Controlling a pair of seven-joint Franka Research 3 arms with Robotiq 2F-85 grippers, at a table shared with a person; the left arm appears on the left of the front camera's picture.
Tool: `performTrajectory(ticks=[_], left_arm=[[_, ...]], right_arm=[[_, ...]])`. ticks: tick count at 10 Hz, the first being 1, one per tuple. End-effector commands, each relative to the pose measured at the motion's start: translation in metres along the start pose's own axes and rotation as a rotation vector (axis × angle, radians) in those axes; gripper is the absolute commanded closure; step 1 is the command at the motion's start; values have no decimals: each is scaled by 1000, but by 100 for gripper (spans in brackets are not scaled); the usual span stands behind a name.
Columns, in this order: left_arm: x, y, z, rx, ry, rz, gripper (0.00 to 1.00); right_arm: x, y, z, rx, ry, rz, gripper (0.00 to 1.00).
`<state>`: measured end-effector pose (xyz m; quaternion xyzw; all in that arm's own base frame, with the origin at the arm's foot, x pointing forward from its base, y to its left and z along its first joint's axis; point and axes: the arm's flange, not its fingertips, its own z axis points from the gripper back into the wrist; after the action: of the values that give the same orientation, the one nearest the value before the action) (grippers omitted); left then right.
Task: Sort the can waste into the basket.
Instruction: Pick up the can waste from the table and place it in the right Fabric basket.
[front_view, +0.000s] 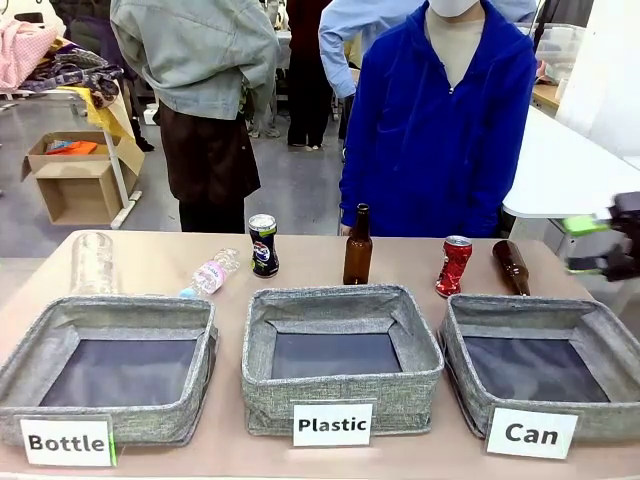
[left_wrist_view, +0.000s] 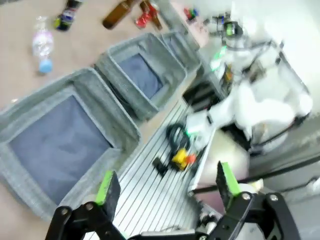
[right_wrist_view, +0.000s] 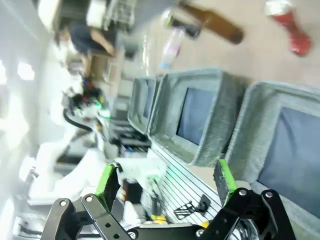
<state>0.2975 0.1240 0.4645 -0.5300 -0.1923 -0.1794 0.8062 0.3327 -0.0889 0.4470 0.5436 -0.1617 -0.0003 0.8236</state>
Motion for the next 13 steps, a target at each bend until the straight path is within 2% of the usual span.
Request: performTrajectory(ticks=[1, 3, 4, 5, 10, 11, 13], left_arm=[[4, 35, 9, -64, -214, 125, 0], [-6, 33, -9, -47, -350, 225, 0], [-13, 29, -16, -11, -378, 240, 0], [-14, 52, 24, -55, -295, 229, 0], [-14, 52, 24, -55, -295, 229, 0], [-14, 52, 24, -55, -295, 229, 0], [-14, 52, 24, -55, -295, 229, 0]], right_arm=[[6, -41, 22, 35, -137, -140, 0], [-6, -68, 46, 44, -259, -225, 0], [-12, -74, 53, -7, -329, -269, 0], [-11, -73, 55, 28, -209, -240, 0], [-11, -73, 50, 16, -202, -272, 0], [-4, -68, 41, -137, -239, -310, 0], [21, -51, 20, -370, -243, -8, 0]])
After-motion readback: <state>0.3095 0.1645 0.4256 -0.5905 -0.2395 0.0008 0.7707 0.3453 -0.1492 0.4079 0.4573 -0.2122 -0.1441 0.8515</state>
